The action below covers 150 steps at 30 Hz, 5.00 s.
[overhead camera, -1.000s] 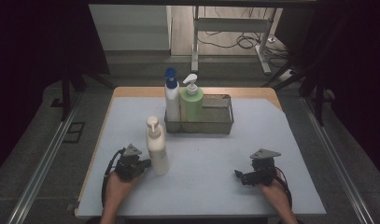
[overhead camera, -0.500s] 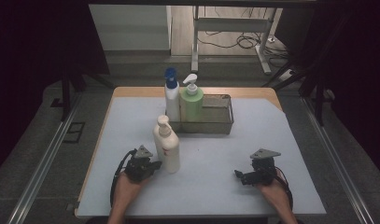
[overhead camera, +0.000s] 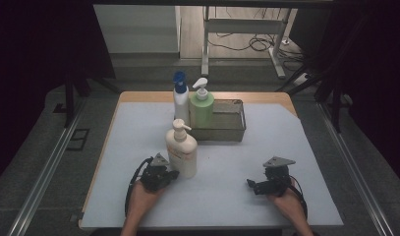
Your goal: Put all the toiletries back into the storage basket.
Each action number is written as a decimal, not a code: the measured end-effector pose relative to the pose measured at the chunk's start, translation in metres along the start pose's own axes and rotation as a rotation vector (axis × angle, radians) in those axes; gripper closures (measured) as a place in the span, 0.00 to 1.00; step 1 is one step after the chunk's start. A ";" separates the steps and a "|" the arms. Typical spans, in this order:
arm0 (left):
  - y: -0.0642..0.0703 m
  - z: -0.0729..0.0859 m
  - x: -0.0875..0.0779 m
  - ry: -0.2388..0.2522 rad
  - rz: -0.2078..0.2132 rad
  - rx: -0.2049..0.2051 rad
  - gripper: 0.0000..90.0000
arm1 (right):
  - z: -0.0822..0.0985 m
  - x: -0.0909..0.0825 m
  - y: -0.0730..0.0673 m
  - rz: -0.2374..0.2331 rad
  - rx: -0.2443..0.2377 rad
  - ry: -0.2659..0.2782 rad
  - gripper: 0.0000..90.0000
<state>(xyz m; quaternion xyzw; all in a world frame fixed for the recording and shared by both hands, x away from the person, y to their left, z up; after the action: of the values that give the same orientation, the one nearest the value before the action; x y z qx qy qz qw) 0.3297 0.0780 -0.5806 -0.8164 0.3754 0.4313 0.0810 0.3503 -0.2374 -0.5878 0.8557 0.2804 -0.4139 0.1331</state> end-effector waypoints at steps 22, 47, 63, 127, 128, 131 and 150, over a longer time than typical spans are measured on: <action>-0.013 0.019 -0.032 0.008 -0.148 -0.008 0.47 | -0.001 -0.001 0.000 -0.001 -0.009 -0.007 0.00; -0.035 0.042 -0.030 0.005 -0.264 -0.060 0.12 | -0.034 -0.015 -0.036 -0.106 -0.083 0.060 0.00; -0.033 0.042 -0.031 0.018 -0.274 -0.042 0.14 | -0.064 -0.020 -0.057 -0.145 -0.147 0.082 0.00; -0.034 0.042 -0.030 0.017 -0.259 -0.057 0.13 | -0.176 0.007 -0.166 -0.211 -0.265 0.094 0.17; -0.034 0.042 -0.030 0.017 -0.259 -0.057 0.13 | -0.178 0.008 -0.168 -0.211 -0.266 0.095 0.18; -0.034 0.042 -0.030 0.017 -0.259 -0.057 0.13 | -0.183 0.009 -0.172 -0.211 -0.270 0.096 0.22; -0.034 0.042 -0.030 0.017 -0.259 -0.057 0.13 | -0.192 0.013 -0.183 -0.219 -0.267 0.054 0.39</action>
<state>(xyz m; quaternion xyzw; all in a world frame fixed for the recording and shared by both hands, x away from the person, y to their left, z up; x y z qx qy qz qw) 0.3153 0.1373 -0.5895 -0.8636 0.2551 0.4209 0.1094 0.3701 0.0035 -0.4780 0.8056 0.4280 -0.3619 0.1921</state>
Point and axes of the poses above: each handheld gripper's, and its own axes: x roughly forward along the jaws, z roughly out of its underside, y roughly to its right, the point moved 9 cm from there along x, roughly forward along the jaws, and after that the axes turned 5 degrees about -y, right-handed, at the moved point
